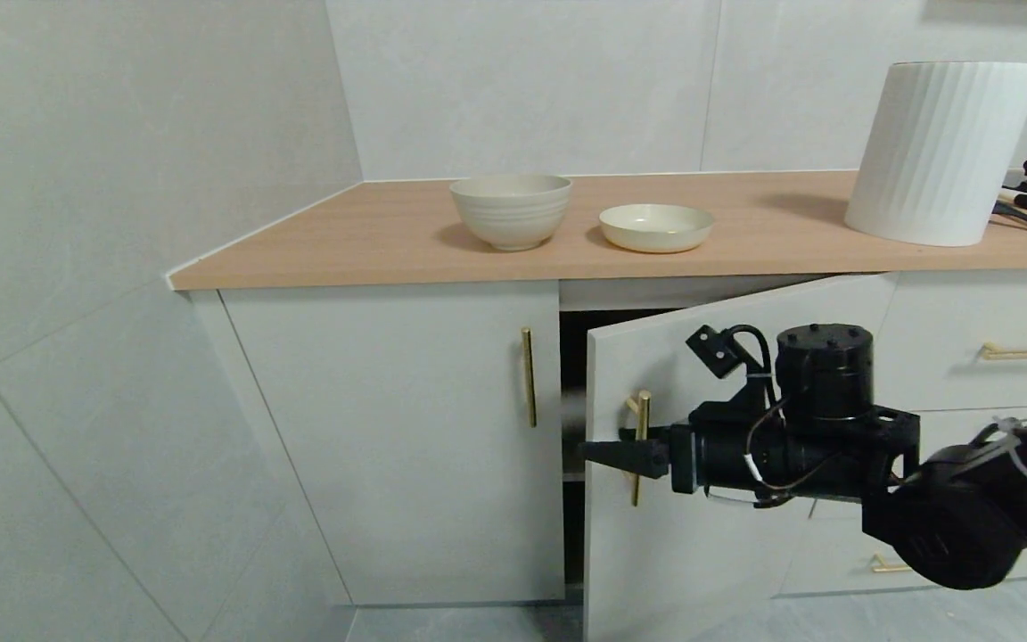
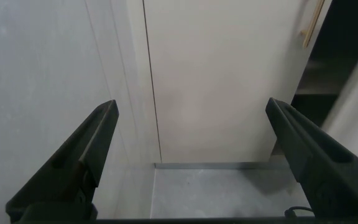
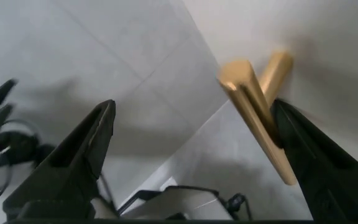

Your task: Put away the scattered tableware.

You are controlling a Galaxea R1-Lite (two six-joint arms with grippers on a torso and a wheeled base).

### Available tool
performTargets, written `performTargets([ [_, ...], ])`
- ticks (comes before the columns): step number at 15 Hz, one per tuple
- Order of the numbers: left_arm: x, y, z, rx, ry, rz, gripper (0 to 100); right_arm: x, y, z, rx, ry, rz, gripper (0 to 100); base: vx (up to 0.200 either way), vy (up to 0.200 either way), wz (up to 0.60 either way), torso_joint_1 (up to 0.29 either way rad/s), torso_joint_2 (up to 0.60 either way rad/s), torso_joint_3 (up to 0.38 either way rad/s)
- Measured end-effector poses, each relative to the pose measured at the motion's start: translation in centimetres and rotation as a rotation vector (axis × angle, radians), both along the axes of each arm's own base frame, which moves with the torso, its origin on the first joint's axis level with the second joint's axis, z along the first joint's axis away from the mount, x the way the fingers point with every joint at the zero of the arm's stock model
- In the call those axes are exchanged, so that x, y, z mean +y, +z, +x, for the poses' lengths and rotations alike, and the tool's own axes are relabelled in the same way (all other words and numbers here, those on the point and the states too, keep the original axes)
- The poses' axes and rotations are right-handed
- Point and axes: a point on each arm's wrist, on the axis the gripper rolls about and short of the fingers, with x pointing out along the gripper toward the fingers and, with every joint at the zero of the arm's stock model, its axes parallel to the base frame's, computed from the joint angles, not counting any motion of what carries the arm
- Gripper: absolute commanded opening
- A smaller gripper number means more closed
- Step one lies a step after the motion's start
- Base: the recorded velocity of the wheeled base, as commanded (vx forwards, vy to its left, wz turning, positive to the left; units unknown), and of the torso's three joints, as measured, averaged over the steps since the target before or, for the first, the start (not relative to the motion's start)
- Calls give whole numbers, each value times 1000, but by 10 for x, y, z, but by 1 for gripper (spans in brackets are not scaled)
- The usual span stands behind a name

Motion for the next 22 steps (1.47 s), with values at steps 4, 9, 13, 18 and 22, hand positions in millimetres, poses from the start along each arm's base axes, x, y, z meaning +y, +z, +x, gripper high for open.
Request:
performTargets([
  [4, 0, 0, 0, 0, 0, 0, 100, -20, 4, -32, 27, 48, 2, 100, 0, 0, 0, 0, 0, 0],
  [9, 0, 0, 0, 0, 0, 0, 100, -42, 6, -66, 24, 58, 6, 100, 0, 0, 0, 0, 0, 0],
  [13, 0, 0, 0, 0, 0, 1, 100, -51, 10, -78, 5, 57, 21, 100, 0, 0, 0, 0, 0, 0],
  [18, 0, 0, 0, 0, 0, 27, 100, -52, 13, -80, -5, 62, 29, 100, 0, 0, 0, 0, 0, 0],
  [22, -1, 2, -1, -9, -22, 34, 100, -51, 10, -79, 1, 63, 26, 100, 0, 0, 0, 0, 0, 0],
])
